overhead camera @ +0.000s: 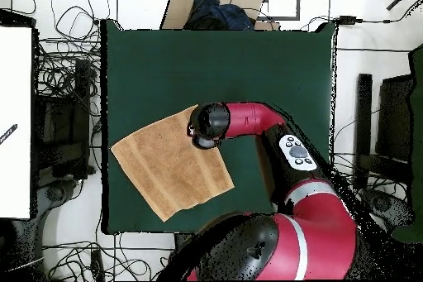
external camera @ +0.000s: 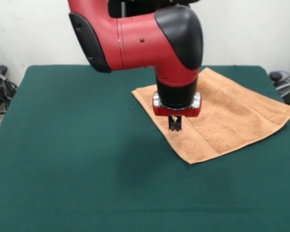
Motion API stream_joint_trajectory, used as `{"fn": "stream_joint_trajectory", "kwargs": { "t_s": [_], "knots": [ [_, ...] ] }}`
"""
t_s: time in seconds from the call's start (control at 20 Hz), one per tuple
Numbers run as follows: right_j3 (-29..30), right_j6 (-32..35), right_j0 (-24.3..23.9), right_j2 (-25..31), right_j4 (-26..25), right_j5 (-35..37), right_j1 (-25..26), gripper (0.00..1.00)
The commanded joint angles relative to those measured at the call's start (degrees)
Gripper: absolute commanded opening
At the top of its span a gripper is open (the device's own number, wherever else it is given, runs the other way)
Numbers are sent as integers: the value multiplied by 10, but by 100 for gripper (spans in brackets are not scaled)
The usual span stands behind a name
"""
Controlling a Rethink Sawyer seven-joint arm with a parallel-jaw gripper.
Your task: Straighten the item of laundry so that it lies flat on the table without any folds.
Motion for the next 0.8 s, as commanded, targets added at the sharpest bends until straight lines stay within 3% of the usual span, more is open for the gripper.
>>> {"fn": "stream_joint_trajectory", "kwargs": {
  "t_s": [0.05, 0.55, 0.8],
  "knots": [
    [-29, -93, -6, 16, -44, 19, -31, 0],
    [-36, -88, 5, 5, -45, 45, -55, 0],
    [-11, -51, 17, 6, -55, -29, -36, 0]
  ]
}}
